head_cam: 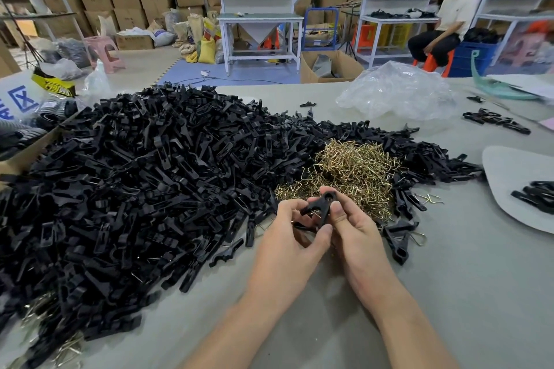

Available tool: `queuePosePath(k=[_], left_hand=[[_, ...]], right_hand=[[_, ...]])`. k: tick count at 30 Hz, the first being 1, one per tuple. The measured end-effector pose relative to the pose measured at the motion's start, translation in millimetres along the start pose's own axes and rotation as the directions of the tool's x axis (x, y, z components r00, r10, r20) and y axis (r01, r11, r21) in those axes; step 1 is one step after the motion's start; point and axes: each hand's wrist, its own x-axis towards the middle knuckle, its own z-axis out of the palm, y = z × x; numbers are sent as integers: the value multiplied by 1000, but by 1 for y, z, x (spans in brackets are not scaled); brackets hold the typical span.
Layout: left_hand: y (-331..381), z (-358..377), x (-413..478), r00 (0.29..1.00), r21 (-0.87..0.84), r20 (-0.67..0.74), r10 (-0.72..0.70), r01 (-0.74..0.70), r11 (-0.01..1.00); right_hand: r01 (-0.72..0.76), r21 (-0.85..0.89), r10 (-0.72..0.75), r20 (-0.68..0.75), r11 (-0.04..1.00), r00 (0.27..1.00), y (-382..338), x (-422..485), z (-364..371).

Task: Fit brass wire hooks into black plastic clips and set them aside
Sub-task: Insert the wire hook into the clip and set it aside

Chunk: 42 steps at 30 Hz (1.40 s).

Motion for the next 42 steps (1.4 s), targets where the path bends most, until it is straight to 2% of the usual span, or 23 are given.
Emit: queuePosePath(k=[6, 11, 16, 28, 31, 34, 39, 42], left_hand=[[1, 1, -4, 997, 139, -50, 63, -56, 989], [4, 1, -6, 995, 159, -55, 84, -74, 984], [6, 2, -8, 997, 165, -52, 61, -52, 985], [12, 10, -10, 995, 198, -96, 28, -8, 980], [29, 31, -5, 998, 160, -20, 68, -64, 985], [55, 69, 8, 982, 140, 68, 179, -187, 972], [116, 171, 36, 961, 15, 216, 173, -181, 983], [161, 243, 65, 925, -4, 330, 190, -200, 980]], right_hand=[[-34, 134, 33, 10, 990, 999, -1, 0, 1], [-68, 223, 63, 32, 972, 998, -2, -2, 4], [-80, 146, 76, 31, 986, 997, -4, -6, 8], [-39, -2, 38, -69, 999, 997, -16, -19, 12], [28, 28, -24, -138, 999, 990, -32, -21, -9], [112, 50, -94, -278, 992, 956, -58, -23, -46], [177, 78, -109, -535, 981, 838, -99, -27, -120], [204, 58, -123, -627, 977, 769, -118, -31, -158]])
